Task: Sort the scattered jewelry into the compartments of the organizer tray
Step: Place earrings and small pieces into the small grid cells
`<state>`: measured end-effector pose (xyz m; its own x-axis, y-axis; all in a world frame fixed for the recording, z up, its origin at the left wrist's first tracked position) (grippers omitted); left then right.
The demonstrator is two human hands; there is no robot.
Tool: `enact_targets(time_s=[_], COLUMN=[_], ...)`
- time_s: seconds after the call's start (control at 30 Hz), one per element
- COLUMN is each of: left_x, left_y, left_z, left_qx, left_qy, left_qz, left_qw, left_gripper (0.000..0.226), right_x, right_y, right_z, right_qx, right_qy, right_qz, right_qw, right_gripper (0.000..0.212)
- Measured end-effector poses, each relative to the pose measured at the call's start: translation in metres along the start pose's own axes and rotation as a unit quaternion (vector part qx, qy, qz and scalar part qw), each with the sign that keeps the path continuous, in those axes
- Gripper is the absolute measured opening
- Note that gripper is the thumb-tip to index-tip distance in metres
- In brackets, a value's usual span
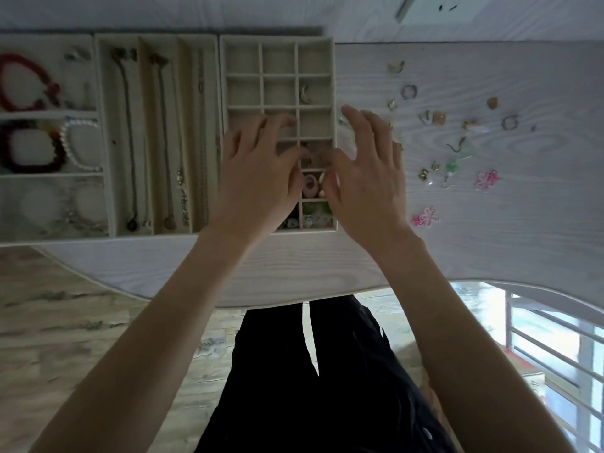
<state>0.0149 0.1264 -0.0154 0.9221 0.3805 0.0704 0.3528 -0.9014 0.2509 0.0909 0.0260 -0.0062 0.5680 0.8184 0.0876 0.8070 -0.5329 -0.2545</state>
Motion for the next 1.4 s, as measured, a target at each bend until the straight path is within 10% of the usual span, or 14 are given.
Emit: enact_targets(time_s=[1.4], left_x=[0.000], left_y=[-0.003], left_z=[0.003], left_qx=[-0.048], left_qy=[-0.041], left_qz=[0.023], left_qw=[0.998], left_gripper=[0.034], right_x=[0.012], right_y=[0.011], right_z=[0.017], right_qx=[0.107], right_qy=[0.018], right_qz=[0.058], right_qw=[0.992], right_gripper=[0.013])
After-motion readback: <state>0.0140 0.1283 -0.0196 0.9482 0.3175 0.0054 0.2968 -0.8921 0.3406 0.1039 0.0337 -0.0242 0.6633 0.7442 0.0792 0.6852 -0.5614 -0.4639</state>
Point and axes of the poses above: each hand's wrist, its own x-axis towards the middle knuckle, its own z-axis out of the palm, y = z × x, the point moved 6 cm from there along x, towards the middle knuckle, and after that the axes turned 1 degree about y, right-handed, at the moved point
